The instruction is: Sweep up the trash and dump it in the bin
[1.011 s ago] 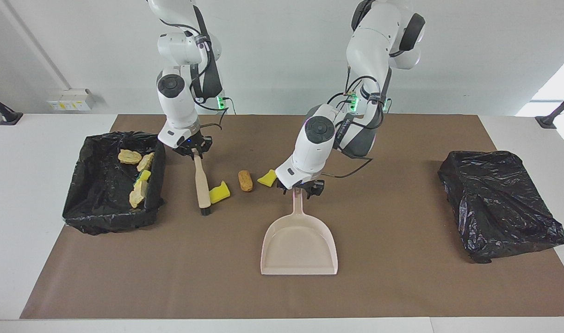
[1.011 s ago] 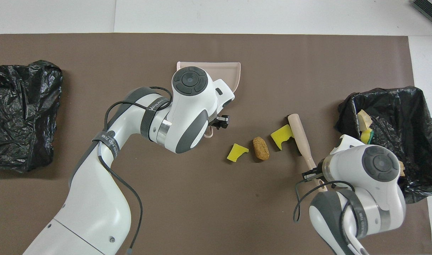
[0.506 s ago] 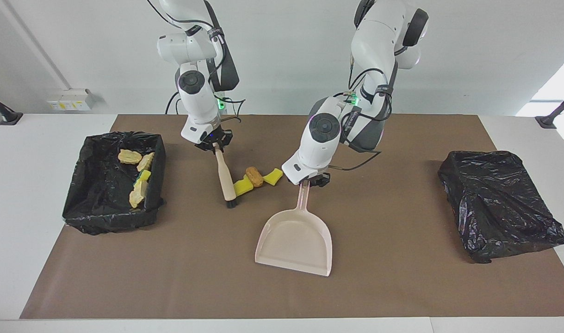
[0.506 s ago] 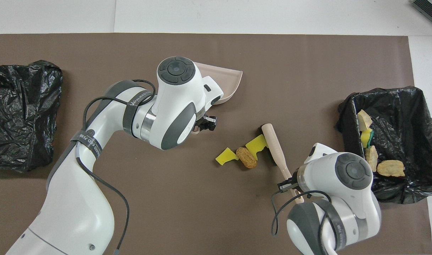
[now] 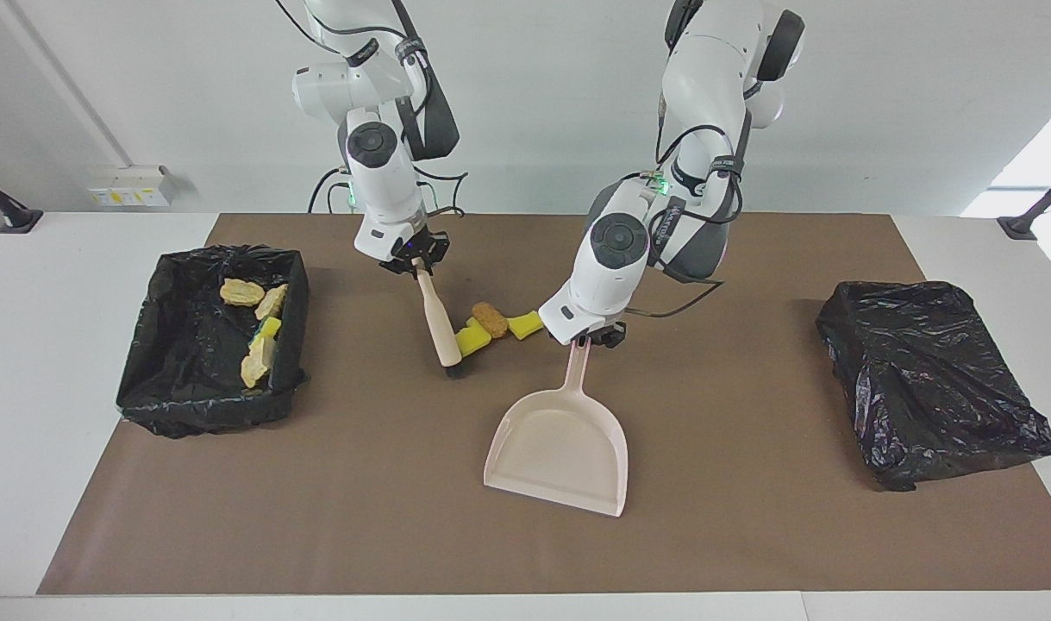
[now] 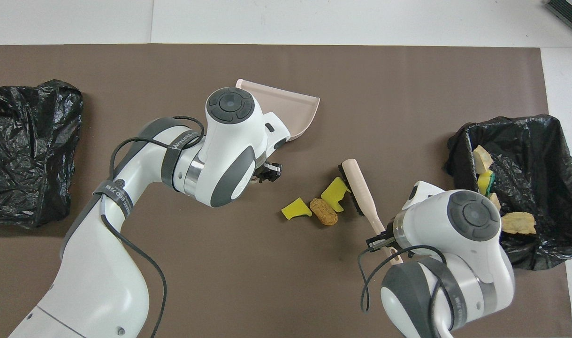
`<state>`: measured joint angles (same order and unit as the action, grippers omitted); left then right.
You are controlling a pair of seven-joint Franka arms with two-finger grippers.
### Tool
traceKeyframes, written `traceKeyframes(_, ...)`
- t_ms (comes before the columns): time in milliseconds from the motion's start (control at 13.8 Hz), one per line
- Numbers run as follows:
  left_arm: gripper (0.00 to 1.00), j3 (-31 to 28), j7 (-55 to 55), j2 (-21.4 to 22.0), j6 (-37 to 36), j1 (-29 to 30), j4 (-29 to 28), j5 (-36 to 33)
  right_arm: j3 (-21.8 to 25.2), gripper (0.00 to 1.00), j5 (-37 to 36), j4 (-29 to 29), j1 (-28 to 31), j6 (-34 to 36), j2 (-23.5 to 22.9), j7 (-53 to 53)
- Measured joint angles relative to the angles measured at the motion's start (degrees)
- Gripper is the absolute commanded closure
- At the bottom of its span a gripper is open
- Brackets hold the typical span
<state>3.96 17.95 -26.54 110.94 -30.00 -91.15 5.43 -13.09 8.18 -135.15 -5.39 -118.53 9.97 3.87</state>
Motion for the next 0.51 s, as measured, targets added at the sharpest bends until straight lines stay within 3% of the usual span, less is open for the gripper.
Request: traceKeyframes(506,0.00,-0.1,-0.1,0.9,6.9,0.1,-1.6,-4.4,0.1,1.00,0.0,0.3,0.6,0.3,0.2,0.0)
